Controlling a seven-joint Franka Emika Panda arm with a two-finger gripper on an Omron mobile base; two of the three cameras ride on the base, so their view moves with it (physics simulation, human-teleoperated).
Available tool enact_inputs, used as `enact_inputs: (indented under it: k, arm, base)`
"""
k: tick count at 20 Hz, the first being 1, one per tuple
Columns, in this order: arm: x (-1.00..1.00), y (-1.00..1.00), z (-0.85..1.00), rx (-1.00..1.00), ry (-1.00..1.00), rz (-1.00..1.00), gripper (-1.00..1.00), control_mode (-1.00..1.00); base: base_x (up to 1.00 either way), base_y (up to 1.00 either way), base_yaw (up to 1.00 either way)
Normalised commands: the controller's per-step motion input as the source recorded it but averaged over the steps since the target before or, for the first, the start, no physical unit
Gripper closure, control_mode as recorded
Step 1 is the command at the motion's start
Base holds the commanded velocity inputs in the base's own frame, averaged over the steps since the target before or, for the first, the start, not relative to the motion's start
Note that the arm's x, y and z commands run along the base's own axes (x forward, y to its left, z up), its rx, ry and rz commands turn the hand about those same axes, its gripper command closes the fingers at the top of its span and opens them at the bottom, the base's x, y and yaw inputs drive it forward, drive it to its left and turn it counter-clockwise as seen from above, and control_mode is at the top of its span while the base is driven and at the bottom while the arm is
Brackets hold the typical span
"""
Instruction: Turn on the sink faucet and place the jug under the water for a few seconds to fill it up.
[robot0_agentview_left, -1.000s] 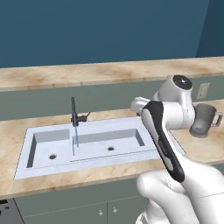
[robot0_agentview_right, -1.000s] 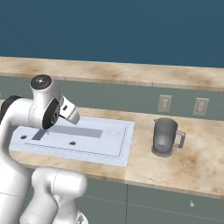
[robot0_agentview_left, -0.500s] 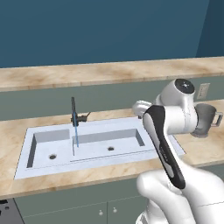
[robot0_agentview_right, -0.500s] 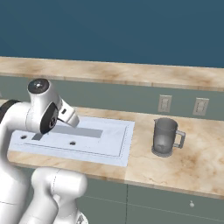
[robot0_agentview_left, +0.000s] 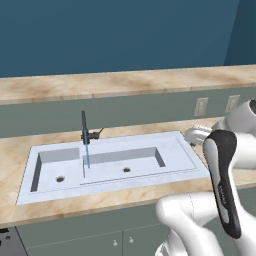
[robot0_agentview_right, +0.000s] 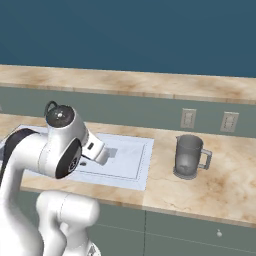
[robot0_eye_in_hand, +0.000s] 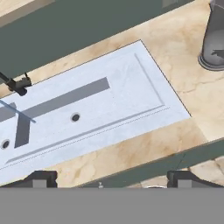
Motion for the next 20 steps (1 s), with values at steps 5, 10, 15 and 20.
enact_inputs:
  k: [5,10,15,20]
  arm:
    - [-0.81,-1.00,0.00,0.01,0.00,0.00,-1.00,-1.00]
    - [-0.52,-1.00,0.00,0.00,0.00,0.00,-1.00,-1.00]
    - [-0.05,-1.00,0.00,0.00,0.00,0.00,-1.00,-1.00]
    - [0.28,-1.00,0.00,0.00,0.00,0.07,-1.00,-1.00]
  base:
    - [0.00,0.00,0.00]
    - [0.00,0.00,0.00]
    - [0.00,0.00,0.00]
    - [0.00,0.00,0.00]
